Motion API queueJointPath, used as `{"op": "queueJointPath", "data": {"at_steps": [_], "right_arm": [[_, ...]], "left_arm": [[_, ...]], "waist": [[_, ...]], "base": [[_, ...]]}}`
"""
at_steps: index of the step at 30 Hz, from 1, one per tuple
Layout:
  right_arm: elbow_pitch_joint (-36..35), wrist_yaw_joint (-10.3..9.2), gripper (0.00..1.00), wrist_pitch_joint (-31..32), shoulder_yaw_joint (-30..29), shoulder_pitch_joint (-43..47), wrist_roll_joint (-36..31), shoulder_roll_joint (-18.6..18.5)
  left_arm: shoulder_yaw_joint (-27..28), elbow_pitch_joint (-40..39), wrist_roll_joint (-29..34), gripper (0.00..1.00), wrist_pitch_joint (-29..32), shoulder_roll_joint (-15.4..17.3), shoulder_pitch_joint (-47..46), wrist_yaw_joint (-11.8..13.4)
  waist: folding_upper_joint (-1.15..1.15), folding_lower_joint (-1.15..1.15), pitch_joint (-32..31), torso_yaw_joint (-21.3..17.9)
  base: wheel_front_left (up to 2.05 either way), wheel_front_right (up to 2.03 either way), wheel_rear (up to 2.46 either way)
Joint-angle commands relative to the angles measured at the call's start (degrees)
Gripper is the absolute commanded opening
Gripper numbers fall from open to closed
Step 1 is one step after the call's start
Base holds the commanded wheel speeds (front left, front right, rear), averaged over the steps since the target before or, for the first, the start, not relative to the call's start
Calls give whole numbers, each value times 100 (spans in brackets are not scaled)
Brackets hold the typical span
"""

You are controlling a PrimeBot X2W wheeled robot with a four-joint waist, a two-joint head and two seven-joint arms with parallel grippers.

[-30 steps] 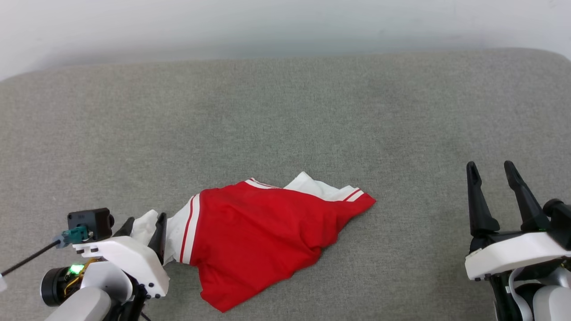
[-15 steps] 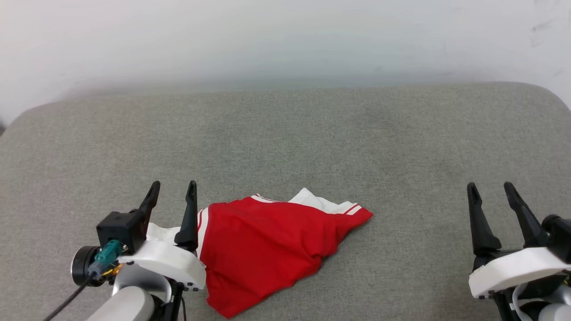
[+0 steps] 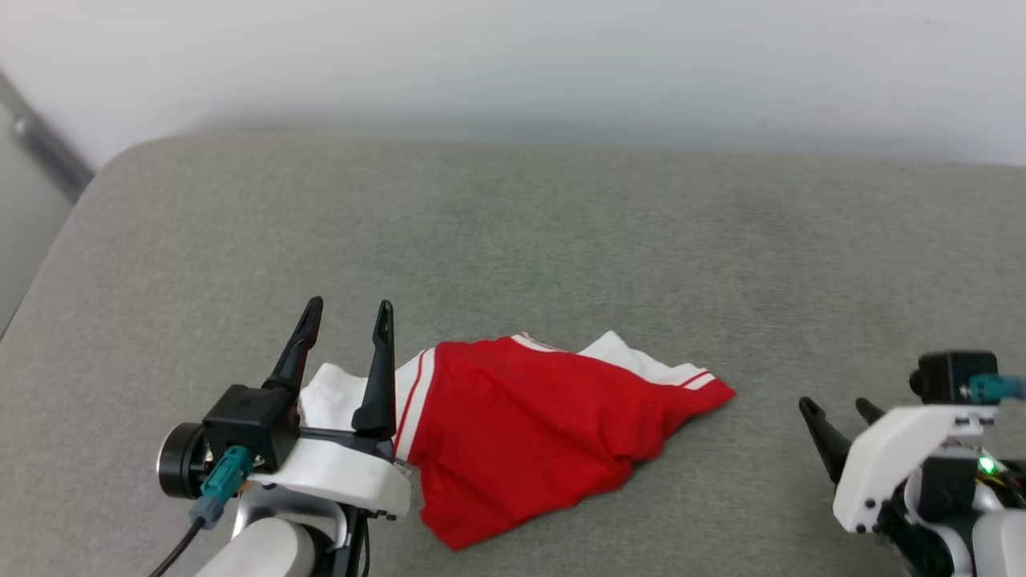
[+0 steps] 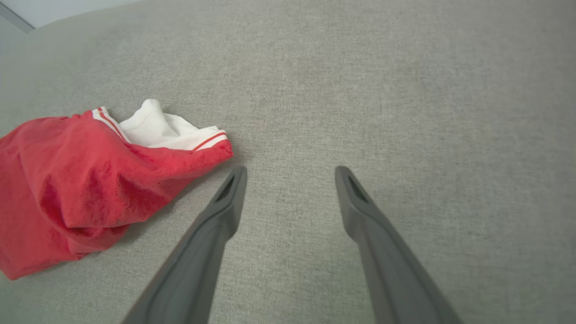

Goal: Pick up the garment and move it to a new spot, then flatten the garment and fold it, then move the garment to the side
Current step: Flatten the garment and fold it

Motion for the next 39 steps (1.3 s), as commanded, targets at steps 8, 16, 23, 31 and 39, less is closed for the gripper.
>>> {"op": "queueJointPath", "data": {"at_steps": [8, 16, 23, 31, 39], "right_arm": [[599, -2, 100, 1401, 773, -984, 415, -553], [1629, -2, 100, 1728, 1335, -1375, 695, -731], [1872, -1, 0, 1888, 1701, -1380, 954, -739], [818, -3, 0, 1332, 1558, -1729, 1027, -1020], [-504, -2, 0, 1165, 528, -916, 634, -892]], "left_arm": [[73, 78, 276, 100, -21, -349, -262, -293], [225, 231, 441, 100, -22, -631, -299, -504], [382, 308, 544, 100, -22, -738, -174, -591], [545, 419, 593, 100, -21, -745, -10, -693], [581, 376, 578, 100, 7, -652, 138, -642]], "waist": [[0, 0, 574, 675], [0, 0, 794, 890], [0, 0, 799, 848], [0, 0, 557, 468], [0, 0, 336, 29]], "base": [[0, 0, 0], [0, 0, 0], [0, 0, 0], [0, 0, 0], [0, 0, 0]]}}
